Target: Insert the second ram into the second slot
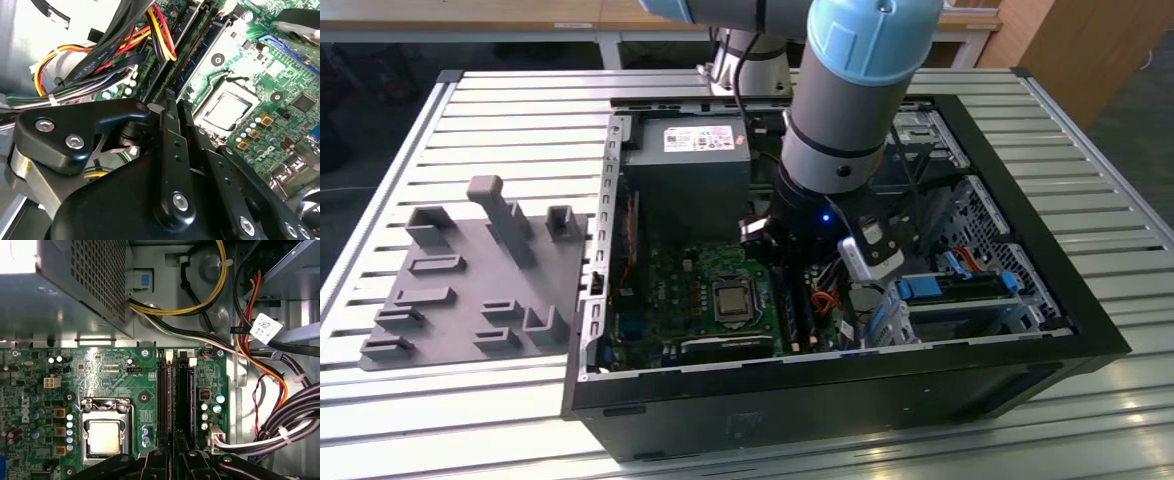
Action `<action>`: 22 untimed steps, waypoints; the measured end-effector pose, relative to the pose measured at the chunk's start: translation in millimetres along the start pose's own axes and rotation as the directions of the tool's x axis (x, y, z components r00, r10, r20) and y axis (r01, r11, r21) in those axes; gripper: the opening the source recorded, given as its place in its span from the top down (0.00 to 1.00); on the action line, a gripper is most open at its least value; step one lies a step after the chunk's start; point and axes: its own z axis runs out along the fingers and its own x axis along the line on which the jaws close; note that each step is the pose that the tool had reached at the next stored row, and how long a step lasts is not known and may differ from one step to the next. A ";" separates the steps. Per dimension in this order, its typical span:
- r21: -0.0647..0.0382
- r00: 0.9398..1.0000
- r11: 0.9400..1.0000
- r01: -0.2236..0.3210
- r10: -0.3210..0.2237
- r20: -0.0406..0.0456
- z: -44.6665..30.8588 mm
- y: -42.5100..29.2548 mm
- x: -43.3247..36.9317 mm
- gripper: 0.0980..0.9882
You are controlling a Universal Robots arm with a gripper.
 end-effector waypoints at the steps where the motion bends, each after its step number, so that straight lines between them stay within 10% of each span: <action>1: 0.000 1.000 1.000 0.000 0.000 0.000 -1.7 0.1 0.1 0.89; 22: 0.000 1.000 1.000 0.000 0.000 0.000 1.0 0.8 -0.7 0.99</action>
